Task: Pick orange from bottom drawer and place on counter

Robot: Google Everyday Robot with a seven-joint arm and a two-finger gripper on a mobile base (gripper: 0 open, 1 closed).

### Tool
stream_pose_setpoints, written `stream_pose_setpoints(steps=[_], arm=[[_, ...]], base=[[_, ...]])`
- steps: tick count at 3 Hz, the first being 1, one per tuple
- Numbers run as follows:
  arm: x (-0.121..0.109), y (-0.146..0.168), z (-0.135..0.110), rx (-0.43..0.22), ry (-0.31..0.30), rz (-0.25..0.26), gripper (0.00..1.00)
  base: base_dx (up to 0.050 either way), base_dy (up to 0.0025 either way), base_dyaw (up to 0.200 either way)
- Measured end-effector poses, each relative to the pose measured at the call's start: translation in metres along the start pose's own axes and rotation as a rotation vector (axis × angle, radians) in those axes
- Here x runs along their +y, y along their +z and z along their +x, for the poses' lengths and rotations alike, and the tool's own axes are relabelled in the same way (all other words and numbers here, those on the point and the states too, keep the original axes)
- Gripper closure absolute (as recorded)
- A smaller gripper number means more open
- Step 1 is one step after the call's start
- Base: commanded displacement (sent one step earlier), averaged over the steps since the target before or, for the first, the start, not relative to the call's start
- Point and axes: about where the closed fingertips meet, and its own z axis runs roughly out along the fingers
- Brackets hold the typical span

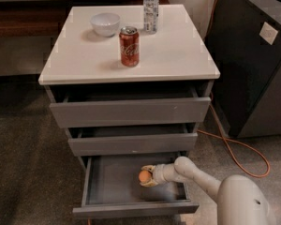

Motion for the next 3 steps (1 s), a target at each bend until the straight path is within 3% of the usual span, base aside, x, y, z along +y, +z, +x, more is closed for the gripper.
stream_pose_setpoints(steps=[3], arm=[[0.03, -0.111, -0.096, -0.071, -0.243, 0.028, 1.0]], base=[[0.0, 0.0, 0.0]])
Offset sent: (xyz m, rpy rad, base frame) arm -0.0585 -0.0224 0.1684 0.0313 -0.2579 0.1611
